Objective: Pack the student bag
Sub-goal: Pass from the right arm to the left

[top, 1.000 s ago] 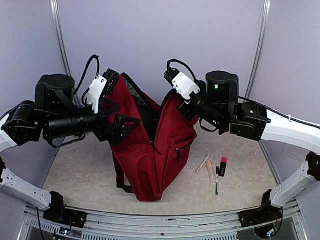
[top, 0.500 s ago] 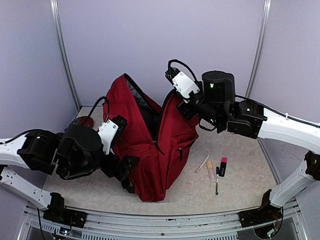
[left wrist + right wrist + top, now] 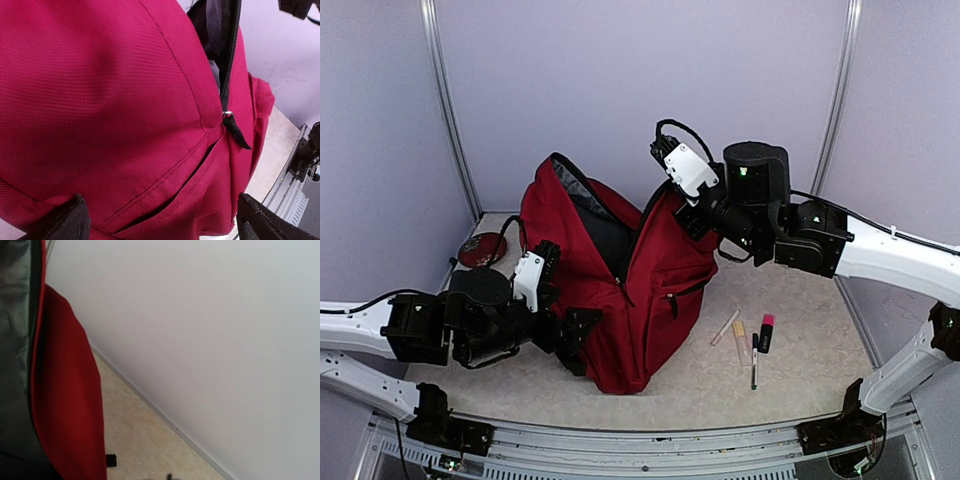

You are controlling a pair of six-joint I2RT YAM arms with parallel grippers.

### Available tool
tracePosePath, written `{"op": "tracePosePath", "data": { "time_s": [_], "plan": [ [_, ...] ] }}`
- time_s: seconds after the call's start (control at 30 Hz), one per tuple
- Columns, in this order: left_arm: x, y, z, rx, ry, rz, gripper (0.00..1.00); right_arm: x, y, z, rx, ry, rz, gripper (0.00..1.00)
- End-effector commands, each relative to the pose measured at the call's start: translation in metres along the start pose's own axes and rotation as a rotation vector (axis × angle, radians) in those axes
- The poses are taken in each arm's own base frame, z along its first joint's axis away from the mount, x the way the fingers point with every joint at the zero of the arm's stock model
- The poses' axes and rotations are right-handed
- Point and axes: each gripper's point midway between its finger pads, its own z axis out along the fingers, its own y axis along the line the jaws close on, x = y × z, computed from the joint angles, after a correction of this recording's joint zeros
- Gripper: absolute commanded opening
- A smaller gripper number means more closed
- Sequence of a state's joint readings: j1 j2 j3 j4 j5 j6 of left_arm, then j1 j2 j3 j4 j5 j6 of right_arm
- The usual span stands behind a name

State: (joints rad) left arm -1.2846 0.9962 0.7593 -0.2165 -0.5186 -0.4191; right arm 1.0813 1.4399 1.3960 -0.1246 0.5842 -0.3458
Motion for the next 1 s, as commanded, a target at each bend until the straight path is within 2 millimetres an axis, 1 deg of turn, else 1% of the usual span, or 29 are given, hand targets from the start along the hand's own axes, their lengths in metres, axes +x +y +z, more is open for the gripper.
{"op": "tracePosePath", "data": {
  "time_s": [0.0, 0.03, 0.07, 0.13, 0.17, 0.3, 0.33, 0.4, 0.47, 0.5, 0.6, 0.73, 0.77, 0.87, 0.93, 0.97],
  "plan": [
    [-0.033, -0.008, -0.025, 0.094, -0.126, -0.082, 0.99, -0.011, -0.026, -0.005, 0.065, -0.020, 0.044, 0.00],
    [-0.032, -0.006, -0.030, 0.115, -0.143, -0.095, 0.99, -0.010, -0.026, -0.004, 0.065, -0.018, 0.043, 0.00],
    [-0.036, -0.003, -0.039, 0.137, -0.171, -0.116, 0.99, -0.009, -0.027, -0.004, 0.065, -0.017, 0.043, 0.00],
    [-0.031, 0.003, -0.044, 0.169, -0.186, -0.155, 0.99, -0.009, -0.028, -0.003, 0.064, -0.015, 0.041, 0.00],
    [-0.027, 0.006, -0.043, 0.173, -0.181, -0.180, 0.98, -0.008, -0.028, -0.002, 0.065, -0.012, 0.038, 0.00],
    [0.003, 0.021, -0.022, 0.139, -0.092, -0.210, 0.99, -0.009, -0.029, 0.000, 0.067, -0.010, 0.032, 0.00],
    [0.007, 0.024, -0.017, 0.127, -0.085, -0.204, 0.99, -0.009, -0.029, 0.000, 0.065, -0.011, 0.031, 0.00],
    [0.011, 0.028, -0.008, 0.129, -0.087, -0.198, 0.99, -0.009, -0.029, 0.000, 0.063, -0.010, 0.031, 0.00],
    [0.010, 0.028, 0.000, 0.167, -0.102, -0.206, 0.99, -0.008, -0.028, 0.000, 0.059, -0.009, 0.033, 0.00],
    [0.008, 0.026, 0.003, 0.185, -0.109, -0.202, 0.99, -0.008, -0.027, 0.000, 0.057, -0.009, 0.034, 0.00],
    [0.002, 0.011, 0.015, 0.241, -0.136, -0.161, 0.99, -0.006, -0.023, 0.001, 0.041, -0.008, 0.033, 0.00],
    [0.007, 0.004, 0.035, 0.248, -0.123, -0.138, 0.99, -0.004, -0.019, 0.002, 0.022, -0.006, 0.042, 0.00],
    [0.004, 0.000, 0.038, 0.263, -0.127, -0.134, 0.99, -0.004, -0.019, 0.002, 0.019, -0.006, 0.043, 0.00],
    [-0.005, -0.016, 0.044, 0.323, -0.145, -0.122, 0.99, -0.004, -0.016, 0.002, 0.006, -0.008, 0.043, 0.00],
    [-0.015, -0.023, 0.044, 0.352, -0.172, -0.116, 0.98, -0.003, -0.014, 0.003, 0.000, -0.004, 0.045, 0.00],
    [-0.020, -0.027, 0.043, 0.373, -0.192, -0.115, 0.95, -0.002, -0.013, 0.003, -0.003, -0.005, 0.048, 0.00]
  ]
}}
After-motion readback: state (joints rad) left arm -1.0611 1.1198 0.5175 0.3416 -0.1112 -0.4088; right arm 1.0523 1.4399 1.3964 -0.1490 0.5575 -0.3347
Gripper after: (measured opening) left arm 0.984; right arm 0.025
